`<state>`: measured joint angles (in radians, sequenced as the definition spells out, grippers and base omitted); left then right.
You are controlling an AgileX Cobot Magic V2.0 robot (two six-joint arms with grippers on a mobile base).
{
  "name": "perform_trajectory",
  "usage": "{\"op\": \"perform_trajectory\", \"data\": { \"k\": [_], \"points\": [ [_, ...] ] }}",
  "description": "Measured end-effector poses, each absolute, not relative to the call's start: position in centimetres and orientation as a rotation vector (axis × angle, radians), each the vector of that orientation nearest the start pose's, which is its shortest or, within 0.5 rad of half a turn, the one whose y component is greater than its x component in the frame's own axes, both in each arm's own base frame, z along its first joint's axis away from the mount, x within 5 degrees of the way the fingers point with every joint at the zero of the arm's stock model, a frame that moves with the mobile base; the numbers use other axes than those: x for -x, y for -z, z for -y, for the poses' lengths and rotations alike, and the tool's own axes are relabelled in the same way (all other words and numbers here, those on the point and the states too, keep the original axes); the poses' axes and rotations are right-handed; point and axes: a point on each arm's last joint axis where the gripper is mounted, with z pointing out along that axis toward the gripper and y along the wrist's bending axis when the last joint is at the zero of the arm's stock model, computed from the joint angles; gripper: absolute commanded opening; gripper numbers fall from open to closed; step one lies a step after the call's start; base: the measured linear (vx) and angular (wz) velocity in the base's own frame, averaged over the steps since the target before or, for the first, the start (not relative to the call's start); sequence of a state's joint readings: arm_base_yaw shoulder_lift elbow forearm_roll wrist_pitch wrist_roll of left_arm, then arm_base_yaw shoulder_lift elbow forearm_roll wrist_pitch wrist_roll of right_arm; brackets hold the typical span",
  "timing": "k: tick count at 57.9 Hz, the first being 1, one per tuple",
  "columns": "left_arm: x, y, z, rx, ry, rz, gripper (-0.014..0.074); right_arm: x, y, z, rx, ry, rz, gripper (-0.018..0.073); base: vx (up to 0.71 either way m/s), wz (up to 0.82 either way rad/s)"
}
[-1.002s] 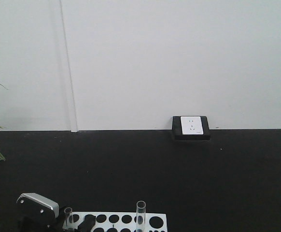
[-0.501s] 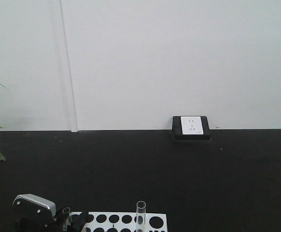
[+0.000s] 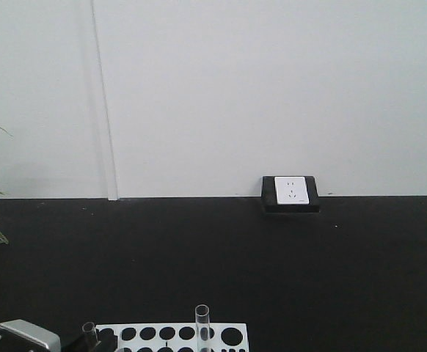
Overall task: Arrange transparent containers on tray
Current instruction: 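Move the left gripper onto a clear glass tube and close it, then lift the clear tube straight up out of the rack with the left gripper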
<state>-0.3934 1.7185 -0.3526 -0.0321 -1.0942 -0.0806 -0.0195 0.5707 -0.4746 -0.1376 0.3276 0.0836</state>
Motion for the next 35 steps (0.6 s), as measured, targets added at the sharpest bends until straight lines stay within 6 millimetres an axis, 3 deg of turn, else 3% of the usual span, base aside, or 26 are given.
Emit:
{"op": "perform_trajectory", "data": {
  "k": [12,28,35],
  "points": [
    [-24.39,-14.89,9.82,-0.235,0.334,-1.719,0.0179,-11.99,-29.80,0.64,-0.004,0.087,-1.905,0.0592,0.00,0.00],
    [-24.40,-14.76,9.83,-0.236,0.334,-1.722,0.0410,-11.99,-29.80,0.64,-0.003,0.088,-1.905,0.0592,0.00,0.00],
    [-24.42,-14.53,9.84,-0.237,0.332,-1.731,0.0459,-11.99,-29.80,0.64,-0.003,0.088,-1.905,0.0592,0.00,0.00]
  ]
}}
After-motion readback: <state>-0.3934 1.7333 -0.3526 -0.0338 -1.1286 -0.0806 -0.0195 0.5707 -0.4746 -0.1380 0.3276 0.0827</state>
